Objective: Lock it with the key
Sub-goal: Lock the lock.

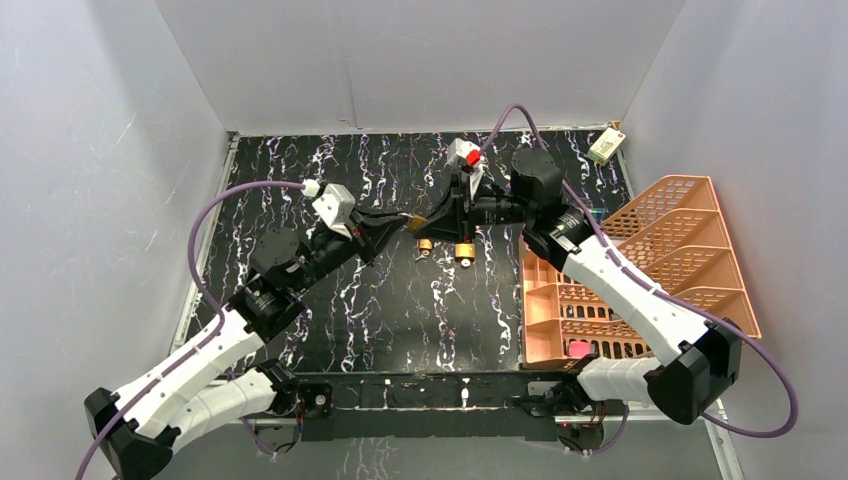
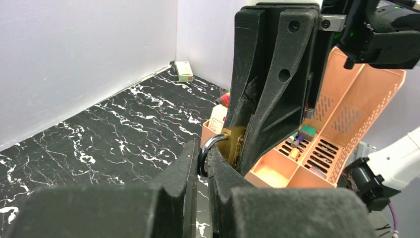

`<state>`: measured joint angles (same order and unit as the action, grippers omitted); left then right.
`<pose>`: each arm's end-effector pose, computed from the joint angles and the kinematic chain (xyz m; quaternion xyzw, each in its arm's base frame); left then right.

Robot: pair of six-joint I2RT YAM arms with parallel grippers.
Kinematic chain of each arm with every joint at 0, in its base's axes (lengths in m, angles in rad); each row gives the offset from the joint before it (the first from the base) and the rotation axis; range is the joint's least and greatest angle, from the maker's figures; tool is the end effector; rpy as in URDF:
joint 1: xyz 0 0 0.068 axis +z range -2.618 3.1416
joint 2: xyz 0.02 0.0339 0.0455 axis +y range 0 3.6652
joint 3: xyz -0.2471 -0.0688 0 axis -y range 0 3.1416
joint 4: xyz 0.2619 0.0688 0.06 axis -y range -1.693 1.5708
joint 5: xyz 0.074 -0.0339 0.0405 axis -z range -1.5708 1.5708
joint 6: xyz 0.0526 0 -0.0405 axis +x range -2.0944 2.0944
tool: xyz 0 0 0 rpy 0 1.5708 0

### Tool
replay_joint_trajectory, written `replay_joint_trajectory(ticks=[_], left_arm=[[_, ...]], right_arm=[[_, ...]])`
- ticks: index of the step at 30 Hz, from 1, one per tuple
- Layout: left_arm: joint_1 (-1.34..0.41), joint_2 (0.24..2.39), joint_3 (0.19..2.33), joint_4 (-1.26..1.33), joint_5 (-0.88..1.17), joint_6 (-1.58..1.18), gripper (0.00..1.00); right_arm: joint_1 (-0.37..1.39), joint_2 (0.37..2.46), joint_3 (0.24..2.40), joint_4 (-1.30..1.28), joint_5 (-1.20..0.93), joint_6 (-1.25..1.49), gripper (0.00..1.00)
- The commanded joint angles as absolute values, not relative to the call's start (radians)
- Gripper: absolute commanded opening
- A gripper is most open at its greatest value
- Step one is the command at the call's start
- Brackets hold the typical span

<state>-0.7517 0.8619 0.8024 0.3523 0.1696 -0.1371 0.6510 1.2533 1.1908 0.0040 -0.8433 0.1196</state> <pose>0.1726 -0.1735 0.3817 0.2446 0.5458 -0.3895 0.7004 0.2282 0.2232 0.3854 -0.4453 0.5667 0.5112 0.4682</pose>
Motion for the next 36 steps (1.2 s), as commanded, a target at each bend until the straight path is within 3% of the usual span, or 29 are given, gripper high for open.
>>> replay_joint_trajectory(ticks=[1, 7, 16, 21, 26, 36], left_arm=[[-0.762, 0.866, 0.770, 0.231, 0.190, -0.065, 0.00], [-0.772, 1.086, 0.760, 0.387, 0.440, -0.267, 0.00], [-0.713, 0.889, 0.829, 0.162, 0.244, -0.085, 0.00], [-0.670, 0.925, 0.834, 0.199, 0.405, -0.129, 0.00], [-0.677, 1.118, 0.852, 0.337, 0.639, -0.277, 0.00], [-0.675, 1.034, 0.900, 0.157, 0.428, -0.121, 0.00]], right_arm=[[0.658, 1.211, 1.201, 0.138, -0.841, 0.143, 0.00], [0.658, 1.304, 1.305, 0.194, -0.891, 0.174, 0.00], [0.609, 1.199, 1.241, 0.023, -0.841, 0.048, 0.00], [0.586, 1.231, 1.238, 0.091, -0.870, 0.106, 0.00], [0.588, 1.310, 1.311, 0.202, -0.894, 0.168, 0.00], [0.586, 1.309, 1.321, 0.166, -0.875, 0.127, 0.00]])
